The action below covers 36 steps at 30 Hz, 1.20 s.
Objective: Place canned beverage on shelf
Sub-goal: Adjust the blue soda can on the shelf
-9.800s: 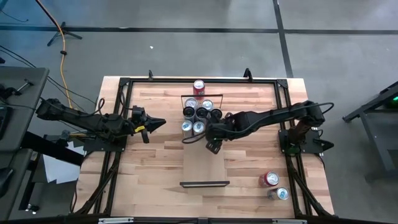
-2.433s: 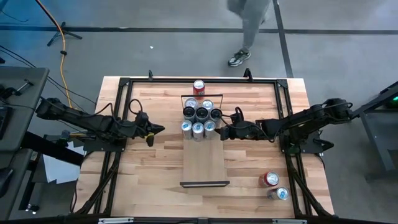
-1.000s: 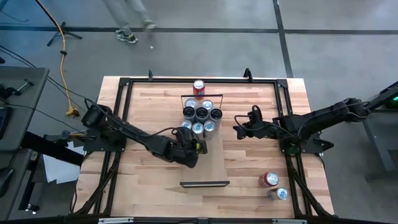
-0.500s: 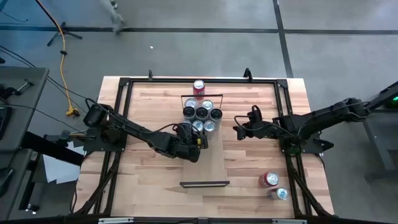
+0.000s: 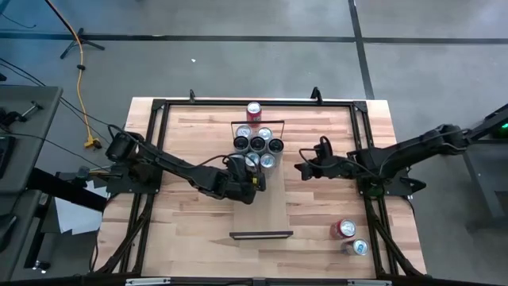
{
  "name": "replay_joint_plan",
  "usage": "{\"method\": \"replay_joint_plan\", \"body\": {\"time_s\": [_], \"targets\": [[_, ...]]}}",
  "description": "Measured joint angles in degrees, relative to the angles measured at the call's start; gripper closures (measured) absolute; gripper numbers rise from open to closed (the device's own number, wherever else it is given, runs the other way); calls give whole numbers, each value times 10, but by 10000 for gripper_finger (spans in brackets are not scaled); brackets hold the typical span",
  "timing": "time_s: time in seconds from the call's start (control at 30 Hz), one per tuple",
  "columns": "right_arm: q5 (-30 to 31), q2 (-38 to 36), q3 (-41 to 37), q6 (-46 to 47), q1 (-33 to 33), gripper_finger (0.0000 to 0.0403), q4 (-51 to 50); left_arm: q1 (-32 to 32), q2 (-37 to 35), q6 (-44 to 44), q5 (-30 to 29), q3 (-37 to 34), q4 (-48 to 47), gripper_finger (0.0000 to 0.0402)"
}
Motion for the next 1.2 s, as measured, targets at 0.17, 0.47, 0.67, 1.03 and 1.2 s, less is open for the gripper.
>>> {"method": "replay_joint_plan", "body": {"time_s": [0.17,0.47,0.67,1.03,1.2], "targets": [[-1,51,0,23,26,403,61,-13,-41,68,11,0,-8,401],[35,145,0,55,23,403,207,-43,-180,344,-8,0,-8,402],[51,174,0,90,12,403,237,-49,-267,450,-36,1,-9,401],[63,202,0,110,5,403,267,-56,-325,570,-74,1,-12,402],[63,229,0,114,2,403,312,-56,-318,570,-76,1,-16,401]]}}
